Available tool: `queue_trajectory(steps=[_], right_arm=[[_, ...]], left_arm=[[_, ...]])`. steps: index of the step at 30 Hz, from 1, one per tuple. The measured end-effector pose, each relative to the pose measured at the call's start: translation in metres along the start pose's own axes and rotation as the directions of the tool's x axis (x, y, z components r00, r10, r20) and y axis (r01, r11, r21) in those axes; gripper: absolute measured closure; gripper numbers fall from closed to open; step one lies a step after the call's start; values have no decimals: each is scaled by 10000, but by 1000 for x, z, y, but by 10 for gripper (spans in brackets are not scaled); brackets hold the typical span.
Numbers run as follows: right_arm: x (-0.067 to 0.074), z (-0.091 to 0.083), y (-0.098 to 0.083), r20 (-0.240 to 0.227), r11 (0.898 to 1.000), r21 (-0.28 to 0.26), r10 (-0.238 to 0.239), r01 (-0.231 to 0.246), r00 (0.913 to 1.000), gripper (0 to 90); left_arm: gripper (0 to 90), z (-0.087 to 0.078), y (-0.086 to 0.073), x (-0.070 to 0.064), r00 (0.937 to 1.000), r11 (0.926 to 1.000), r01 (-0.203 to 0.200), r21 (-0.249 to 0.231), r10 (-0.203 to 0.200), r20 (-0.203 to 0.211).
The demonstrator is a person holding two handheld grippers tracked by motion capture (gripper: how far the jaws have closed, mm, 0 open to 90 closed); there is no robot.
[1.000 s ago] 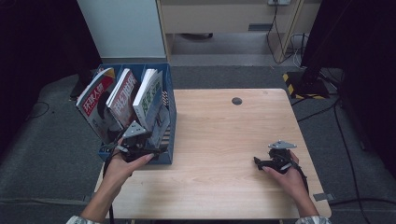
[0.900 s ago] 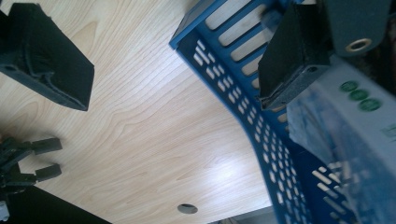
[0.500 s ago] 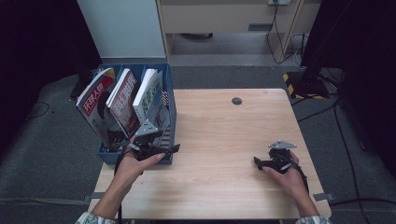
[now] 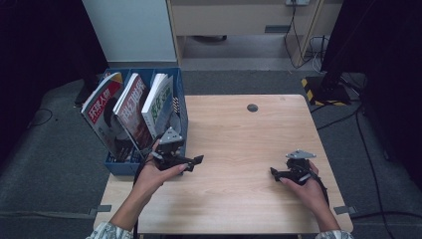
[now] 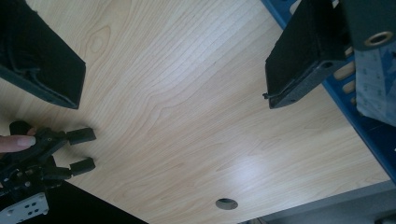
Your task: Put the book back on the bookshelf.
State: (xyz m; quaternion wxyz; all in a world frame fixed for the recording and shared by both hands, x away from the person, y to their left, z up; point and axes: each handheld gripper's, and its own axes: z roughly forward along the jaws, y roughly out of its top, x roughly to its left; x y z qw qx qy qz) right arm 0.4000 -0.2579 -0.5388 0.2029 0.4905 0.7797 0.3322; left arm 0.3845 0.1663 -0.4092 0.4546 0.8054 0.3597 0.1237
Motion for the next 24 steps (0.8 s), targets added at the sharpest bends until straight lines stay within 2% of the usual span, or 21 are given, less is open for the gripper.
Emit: queue_trajectory(steps=[11,24], right_arm=[[0,0,0,-9,10000,10,-5,5,10000,66],[0,-1,0,-18,10000,57,-40,40,10000,64]], left_arm=[[49,17,5,-7,9999,9999,51,90,-52,119],[56,36,15,-16,10000,9996,-70,288,69,35]])
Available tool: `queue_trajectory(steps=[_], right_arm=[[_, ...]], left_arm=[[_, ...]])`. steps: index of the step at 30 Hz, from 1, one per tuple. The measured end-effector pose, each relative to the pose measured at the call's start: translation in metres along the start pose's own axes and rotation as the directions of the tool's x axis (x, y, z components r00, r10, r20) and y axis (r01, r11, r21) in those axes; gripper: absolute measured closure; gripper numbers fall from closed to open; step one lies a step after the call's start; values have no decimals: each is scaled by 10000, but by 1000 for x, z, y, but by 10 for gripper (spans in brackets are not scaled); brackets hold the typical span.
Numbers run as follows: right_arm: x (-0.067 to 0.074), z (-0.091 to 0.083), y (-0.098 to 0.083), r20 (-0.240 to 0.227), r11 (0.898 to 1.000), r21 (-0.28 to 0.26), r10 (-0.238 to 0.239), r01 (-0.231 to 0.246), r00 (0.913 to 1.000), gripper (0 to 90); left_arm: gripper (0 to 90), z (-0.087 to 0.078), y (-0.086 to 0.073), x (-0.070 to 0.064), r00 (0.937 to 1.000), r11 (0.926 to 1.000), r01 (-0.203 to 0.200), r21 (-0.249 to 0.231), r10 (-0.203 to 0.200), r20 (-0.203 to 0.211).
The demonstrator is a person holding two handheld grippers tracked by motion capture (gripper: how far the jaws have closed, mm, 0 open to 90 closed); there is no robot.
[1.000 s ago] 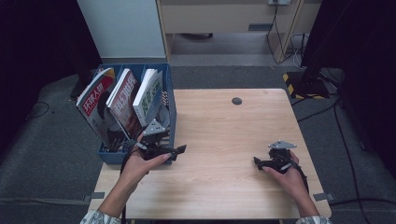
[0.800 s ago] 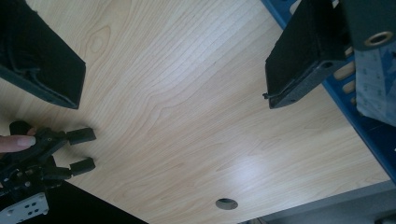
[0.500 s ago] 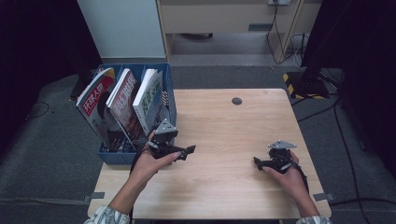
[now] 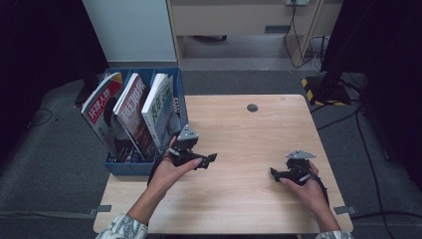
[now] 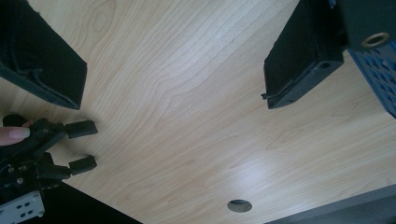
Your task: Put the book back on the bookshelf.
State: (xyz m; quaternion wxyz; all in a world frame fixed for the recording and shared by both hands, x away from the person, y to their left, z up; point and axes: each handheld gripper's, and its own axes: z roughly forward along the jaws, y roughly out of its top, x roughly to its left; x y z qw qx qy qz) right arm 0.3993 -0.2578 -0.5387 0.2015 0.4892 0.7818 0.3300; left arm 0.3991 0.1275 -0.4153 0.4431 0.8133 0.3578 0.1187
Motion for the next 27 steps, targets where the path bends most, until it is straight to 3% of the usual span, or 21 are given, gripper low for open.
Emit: queue_trajectory(steps=[10,18,27], right_arm=[[0,0,0,-1,10000,4,0,0,10000,63],[0,0,0,15,10000,-27,19,-18,10000,63],[1,0,0,25,10000,-31,36,-36,10000,63]], left_arm=[[68,14,8,-7,9999,10000,-85,16,85,-57],[72,36,7,-22,9996,9995,-290,144,289,61],[72,69,-5,-34,9983,9963,-526,681,508,277]])
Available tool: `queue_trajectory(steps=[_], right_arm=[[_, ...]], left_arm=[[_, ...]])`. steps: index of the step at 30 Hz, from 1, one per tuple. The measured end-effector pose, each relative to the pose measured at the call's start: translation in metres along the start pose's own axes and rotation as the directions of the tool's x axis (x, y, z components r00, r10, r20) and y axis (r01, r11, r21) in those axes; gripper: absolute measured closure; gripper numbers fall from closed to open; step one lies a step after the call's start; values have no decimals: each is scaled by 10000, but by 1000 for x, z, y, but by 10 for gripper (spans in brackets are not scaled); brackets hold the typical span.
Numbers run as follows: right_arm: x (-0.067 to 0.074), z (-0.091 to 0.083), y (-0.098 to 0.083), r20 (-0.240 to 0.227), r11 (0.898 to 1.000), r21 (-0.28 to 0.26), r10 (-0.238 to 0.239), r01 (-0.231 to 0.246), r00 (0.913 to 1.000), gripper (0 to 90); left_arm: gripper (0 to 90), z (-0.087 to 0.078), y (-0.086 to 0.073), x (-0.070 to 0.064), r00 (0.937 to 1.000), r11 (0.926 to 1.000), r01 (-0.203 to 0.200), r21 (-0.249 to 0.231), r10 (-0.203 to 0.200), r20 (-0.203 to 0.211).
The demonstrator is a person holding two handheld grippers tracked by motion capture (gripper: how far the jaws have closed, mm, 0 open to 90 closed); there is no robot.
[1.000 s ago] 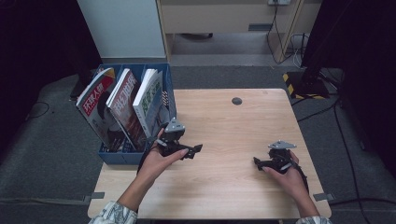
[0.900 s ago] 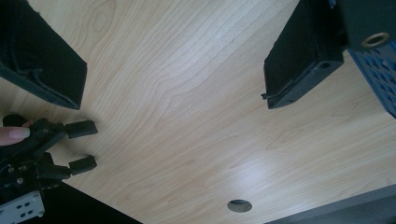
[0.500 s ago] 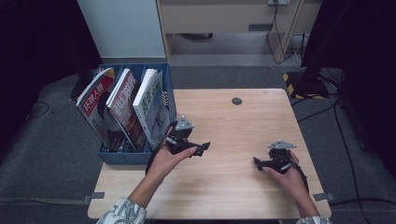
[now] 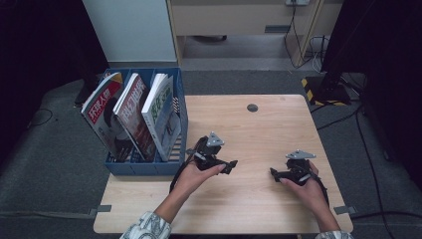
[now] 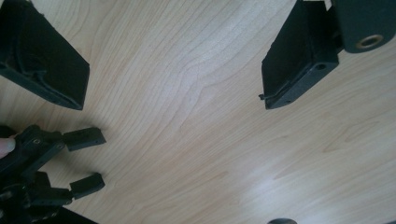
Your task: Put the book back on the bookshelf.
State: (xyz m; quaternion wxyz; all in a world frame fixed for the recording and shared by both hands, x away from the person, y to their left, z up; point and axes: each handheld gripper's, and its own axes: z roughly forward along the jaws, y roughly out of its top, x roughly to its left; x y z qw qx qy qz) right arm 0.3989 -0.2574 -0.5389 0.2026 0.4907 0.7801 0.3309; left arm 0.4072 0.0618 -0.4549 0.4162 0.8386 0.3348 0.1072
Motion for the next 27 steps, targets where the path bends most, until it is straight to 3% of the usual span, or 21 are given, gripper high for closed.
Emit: queue_trajectory(steps=[6,12,27], right_arm=[[0,0,0,-11,10000,2,-20,20,10000,62],[0,0,0,-17,10000,23,10,-10,10000,62],[1,0,0,40,10000,13,-3,3,10000,53]], left_arm=[[75,16,-6,-1,10000,9993,-62,378,63,-35],[75,38,-20,-1,9998,9938,-175,1099,189,-114],[74,61,-33,4,9982,9880,147,1535,-55,-602]])
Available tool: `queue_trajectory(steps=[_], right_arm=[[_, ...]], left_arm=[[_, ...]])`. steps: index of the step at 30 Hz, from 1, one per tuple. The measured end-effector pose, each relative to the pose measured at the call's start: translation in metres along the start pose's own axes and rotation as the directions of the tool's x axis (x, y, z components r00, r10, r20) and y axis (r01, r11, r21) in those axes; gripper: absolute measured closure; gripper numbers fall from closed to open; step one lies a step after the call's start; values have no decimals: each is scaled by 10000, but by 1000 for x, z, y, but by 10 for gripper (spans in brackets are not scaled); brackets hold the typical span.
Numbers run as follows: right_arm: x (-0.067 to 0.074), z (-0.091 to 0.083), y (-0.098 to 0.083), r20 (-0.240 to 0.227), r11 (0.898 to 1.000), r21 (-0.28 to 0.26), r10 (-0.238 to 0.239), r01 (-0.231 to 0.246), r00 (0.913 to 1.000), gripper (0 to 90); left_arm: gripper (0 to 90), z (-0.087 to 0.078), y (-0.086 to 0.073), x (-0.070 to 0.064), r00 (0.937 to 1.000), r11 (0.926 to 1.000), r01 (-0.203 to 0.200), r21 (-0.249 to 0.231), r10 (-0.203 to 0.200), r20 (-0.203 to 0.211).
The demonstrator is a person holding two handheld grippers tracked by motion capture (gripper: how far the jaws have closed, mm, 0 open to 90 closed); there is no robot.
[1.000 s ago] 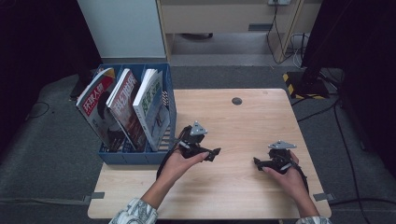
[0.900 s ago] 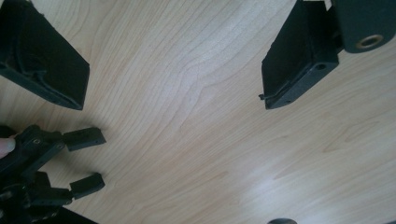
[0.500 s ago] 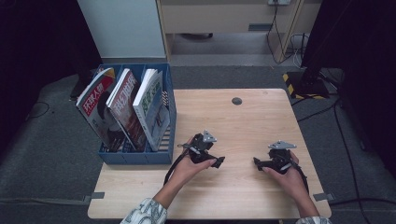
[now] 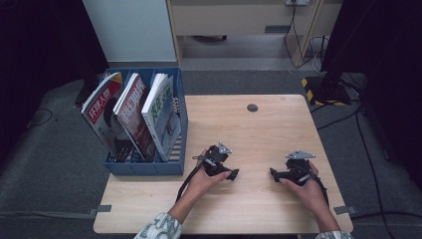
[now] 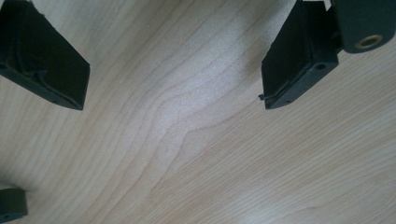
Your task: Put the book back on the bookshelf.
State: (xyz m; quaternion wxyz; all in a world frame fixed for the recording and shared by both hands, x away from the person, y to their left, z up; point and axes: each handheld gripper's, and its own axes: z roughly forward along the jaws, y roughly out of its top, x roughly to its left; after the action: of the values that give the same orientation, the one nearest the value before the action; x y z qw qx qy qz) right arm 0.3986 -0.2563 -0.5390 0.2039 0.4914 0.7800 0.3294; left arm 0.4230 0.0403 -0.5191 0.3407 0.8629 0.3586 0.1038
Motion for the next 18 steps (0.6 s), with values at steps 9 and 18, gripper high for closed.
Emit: queue_trajectory(steps=[9,18], right_arm=[[0,0,0,-3,10000,11,-1,1,10000,50],[0,0,0,2,10000,26,-6,6,10000,49]], left_arm=[[72,5,-2,10,9973,9994,311,151,-301,-672],[63,9,-7,12,9956,9998,185,96,-176,-920]])
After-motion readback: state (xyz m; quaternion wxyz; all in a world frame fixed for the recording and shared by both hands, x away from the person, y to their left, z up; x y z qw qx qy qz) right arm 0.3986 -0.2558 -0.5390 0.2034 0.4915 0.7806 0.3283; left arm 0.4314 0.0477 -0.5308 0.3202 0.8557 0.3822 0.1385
